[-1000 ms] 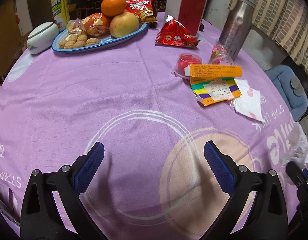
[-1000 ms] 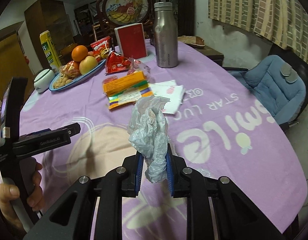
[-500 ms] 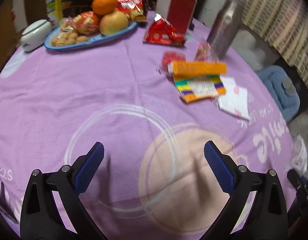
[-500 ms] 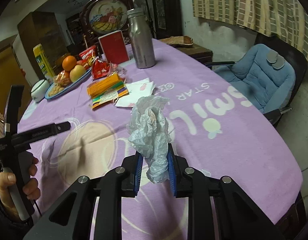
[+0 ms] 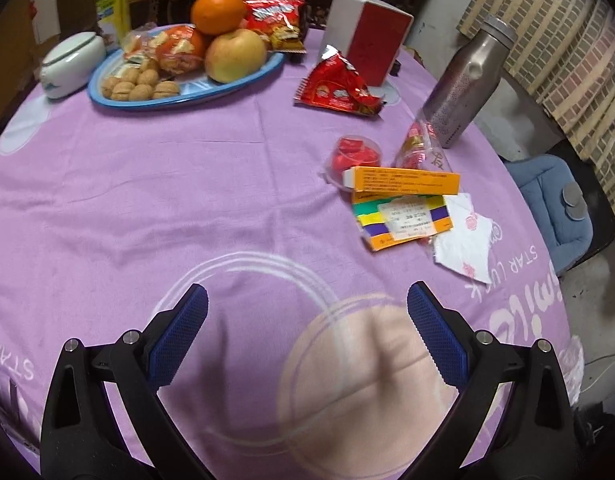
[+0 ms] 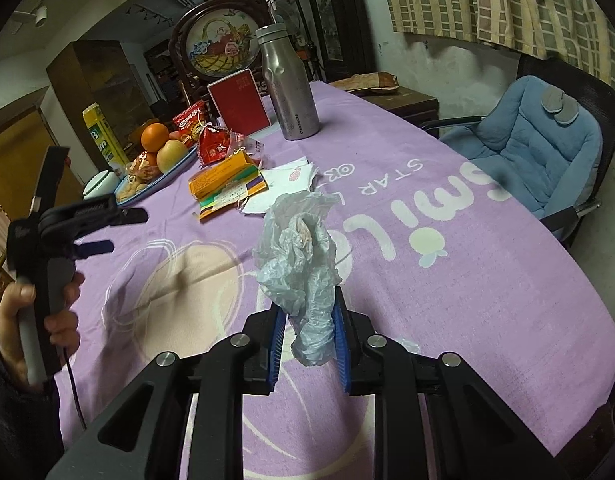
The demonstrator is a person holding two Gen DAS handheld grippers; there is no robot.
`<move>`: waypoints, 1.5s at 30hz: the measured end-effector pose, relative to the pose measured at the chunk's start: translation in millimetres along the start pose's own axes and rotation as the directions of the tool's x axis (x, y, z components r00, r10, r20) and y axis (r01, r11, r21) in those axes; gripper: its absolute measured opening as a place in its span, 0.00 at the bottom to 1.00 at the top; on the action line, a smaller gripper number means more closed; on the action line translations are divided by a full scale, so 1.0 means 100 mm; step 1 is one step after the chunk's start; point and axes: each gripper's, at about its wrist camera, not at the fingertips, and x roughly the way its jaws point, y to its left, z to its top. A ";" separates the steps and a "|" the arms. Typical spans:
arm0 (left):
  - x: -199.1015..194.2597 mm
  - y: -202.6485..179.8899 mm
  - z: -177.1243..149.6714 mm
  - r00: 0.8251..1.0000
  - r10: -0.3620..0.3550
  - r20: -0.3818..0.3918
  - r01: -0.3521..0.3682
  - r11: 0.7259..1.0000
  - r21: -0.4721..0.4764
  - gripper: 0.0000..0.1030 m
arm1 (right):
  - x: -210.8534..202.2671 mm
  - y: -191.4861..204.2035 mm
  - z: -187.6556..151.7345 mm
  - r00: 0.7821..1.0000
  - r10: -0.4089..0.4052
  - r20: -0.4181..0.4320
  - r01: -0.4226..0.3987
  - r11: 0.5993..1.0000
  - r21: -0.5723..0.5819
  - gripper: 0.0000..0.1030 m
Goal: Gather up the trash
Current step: 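Lift the plastic bag with the right tool above the table, then grasp the red jelly cup with the left tool while the right tool holds the bag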
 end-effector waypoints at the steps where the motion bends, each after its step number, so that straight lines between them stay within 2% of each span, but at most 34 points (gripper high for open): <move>1: 0.03 -0.03 0.02 1.000 -0.010 -0.008 0.010 1.000 0.000 0.94 | 0.00 -0.01 -0.01 1.000 0.006 -0.001 -0.006 1.000 0.000 0.23; 6: 0.23 -0.25 0.22 0.999 -0.037 -0.036 0.037 0.999 0.012 0.94 | 0.02 -0.06 -0.03 1.000 0.023 -0.012 -0.023 1.000 0.003 0.23; 11: 0.41 -0.28 0.50 0.993 -0.097 -0.063 0.094 0.994 -0.060 0.94 | 0.05 -0.11 -0.03 1.000 0.022 -0.015 -0.022 1.000 0.007 0.23; 19: 0.67 -0.19 0.88 0.997 -0.021 -0.069 0.014 0.995 -0.094 0.94 | 0.14 -0.14 0.02 0.999 0.028 -0.024 -0.028 0.999 0.015 0.23; 25: 0.95 -0.22 1.03 0.994 0.042 -0.098 -0.050 0.996 -0.077 0.92 | 0.18 -0.06 0.07 0.999 0.041 -0.028 -0.041 0.999 -0.010 0.23; 30: 1.13 -0.23 1.06 0.990 0.052 -0.129 -0.063 0.994 -0.084 0.92 | 0.19 0.00 0.10 0.999 0.041 -0.028 -0.042 0.999 -0.025 0.23; 33: 1.20 -0.22 1.05 0.987 0.091 -0.135 -0.100 0.993 -0.060 0.84 | 0.20 0.01 0.10 0.999 0.038 -0.031 -0.038 0.999 -0.029 0.24; 35: 1.17 -0.25 1.04 0.985 0.110 -0.135 -0.115 0.993 -0.026 0.74 | 0.21 0.00 0.11 0.999 0.036 -0.033 -0.037 0.999 -0.029 0.24; 36: 1.15 -0.24 1.03 0.984 0.112 -0.138 -0.115 0.993 -0.014 0.62 | 0.21 0.00 0.10 0.999 0.035 -0.032 -0.036 0.999 -0.028 0.24; 37: 1.12 -0.24 1.02 0.983 0.120 -0.141 -0.122 0.993 -0.003 0.57 | 0.21 0.01 0.11 0.999 0.034 -0.032 -0.035 0.999 -0.027 0.24; 41: 1.02 -0.07 0.95 0.982 0.098 -0.161 -0.108 0.992 -0.057 0.57 | 0.17 0.02 0.09 0.999 0.044 -0.022 -0.045 0.999 -0.021 0.23; 43: 0.93 0.02 0.92 0.984 0.064 -0.164 -0.079 0.993 -0.087 0.57 | 0.13 0.03 0.08 0.999 0.047 -0.014 -0.048 0.999 -0.019 0.23; 45: 0.78 0.10 0.88 0.988 0.044 -0.146 -0.060 0.992 -0.108 0.57 | 0.08 0.03 0.06 0.999 0.052 -0.004 -0.052 0.999 -0.017 0.23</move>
